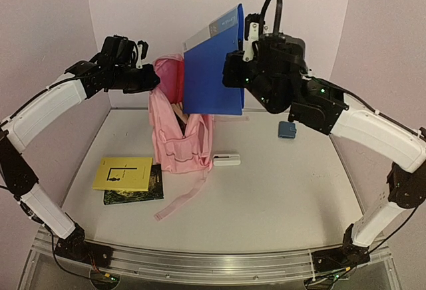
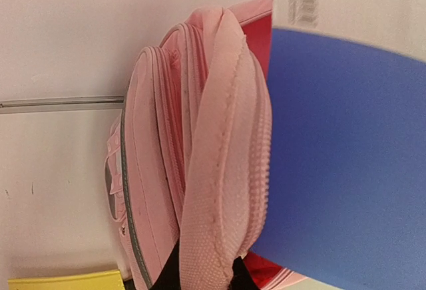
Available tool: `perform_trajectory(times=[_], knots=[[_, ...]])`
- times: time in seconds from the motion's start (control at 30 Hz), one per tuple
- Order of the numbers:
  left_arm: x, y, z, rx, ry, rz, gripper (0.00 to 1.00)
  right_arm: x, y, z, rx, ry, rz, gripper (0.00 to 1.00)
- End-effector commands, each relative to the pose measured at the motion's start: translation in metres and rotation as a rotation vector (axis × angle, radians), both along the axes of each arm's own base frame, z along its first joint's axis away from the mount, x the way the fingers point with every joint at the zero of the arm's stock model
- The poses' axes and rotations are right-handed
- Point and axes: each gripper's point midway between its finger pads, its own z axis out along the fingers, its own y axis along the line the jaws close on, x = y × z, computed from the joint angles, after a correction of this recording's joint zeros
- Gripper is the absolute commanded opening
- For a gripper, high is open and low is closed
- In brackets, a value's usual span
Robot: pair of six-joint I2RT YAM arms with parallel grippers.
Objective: Pack the student bag
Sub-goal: Place the files in the student bag.
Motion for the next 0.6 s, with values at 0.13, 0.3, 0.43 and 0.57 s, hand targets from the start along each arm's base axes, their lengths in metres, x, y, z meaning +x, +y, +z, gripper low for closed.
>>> perform_trajectory(times=[0.13, 0.3, 0.43, 0.57], knots=[[-0.008, -0.011, 0.0, -0.08, -0.005, -0.061, 0.09, -0.005, -0.015, -0.004, -0.166, -0.018, -0.214, 0.0], [-0.003, -0.015, -0.006, -0.089, -0.001, -0.062, 0.2, -0.013, -0.007, 0.008, -0.207, -0.044, -0.299, 0.0], [0.002, -0.004, -0.014, -0.024, -0.003, -0.01, 0.21, -0.014, -0.002, 0.022, -0.171, -0.059, -0.296, 0.0], [0.003, 0.009, -0.022, 0.044, -0.011, 0.034, 0.12, -0.014, 0.015, 0.025, -0.151, -0.056, -0.219, 0.0]])
